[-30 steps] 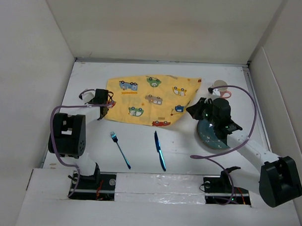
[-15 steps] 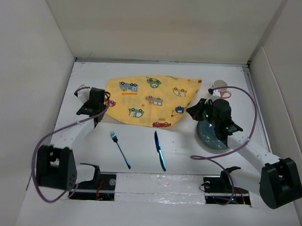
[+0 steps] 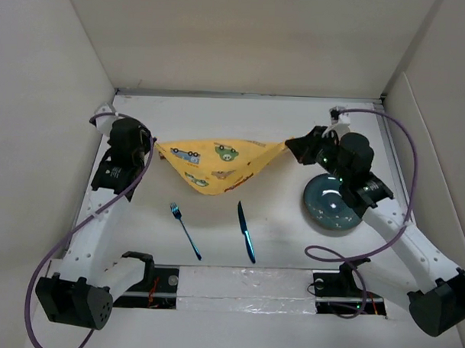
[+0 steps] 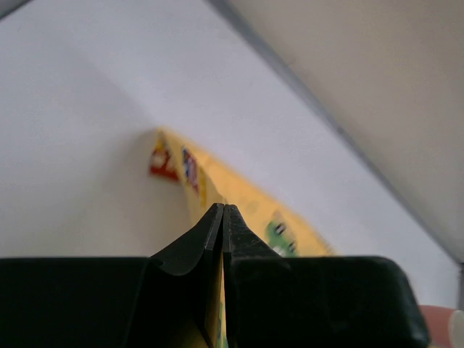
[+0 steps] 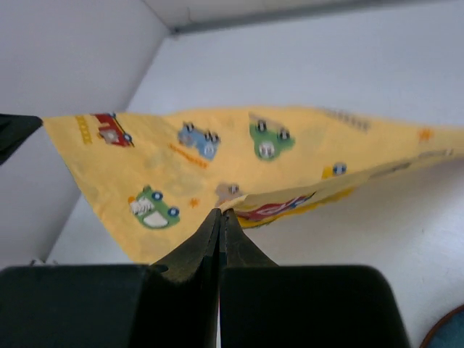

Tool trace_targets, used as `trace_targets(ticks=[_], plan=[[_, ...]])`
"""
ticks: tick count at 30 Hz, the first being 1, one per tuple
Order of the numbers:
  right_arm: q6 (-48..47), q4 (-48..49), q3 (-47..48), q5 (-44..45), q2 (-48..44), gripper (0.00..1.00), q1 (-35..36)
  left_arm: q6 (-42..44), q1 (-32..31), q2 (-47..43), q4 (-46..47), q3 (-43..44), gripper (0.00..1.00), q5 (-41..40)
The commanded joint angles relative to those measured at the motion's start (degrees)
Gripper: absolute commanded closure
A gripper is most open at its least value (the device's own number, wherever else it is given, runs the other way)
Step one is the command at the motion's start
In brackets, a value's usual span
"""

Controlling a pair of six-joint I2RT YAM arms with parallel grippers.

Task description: Set the dinner table for one person

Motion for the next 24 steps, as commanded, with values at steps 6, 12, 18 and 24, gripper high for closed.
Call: trace_targets(ticks=[6,12,18,24], plan=[[-3.1,-7.6,24.0,7.6,5.9,1.00,-2.5,3.3,1.4,10.8,3.9,22.1,1.00,7.0],[-4.9,-8.7,44.3,5.2,24.0,1.00,-7.5,7.4,2.9,30.5,-4.1,47.9,1.00,9.3],[-4.9,-22.7,79.2,-2.0,47.8,1.00,-11.3,8.6,5.9,46.3,-13.8,80.6,1.00,12.3],[-3.0,-25.4,88.8,-7.1,49.2,1.00,-13.4,8.0,3.0,38.7,-7.1,59.1,1.00,18.7]])
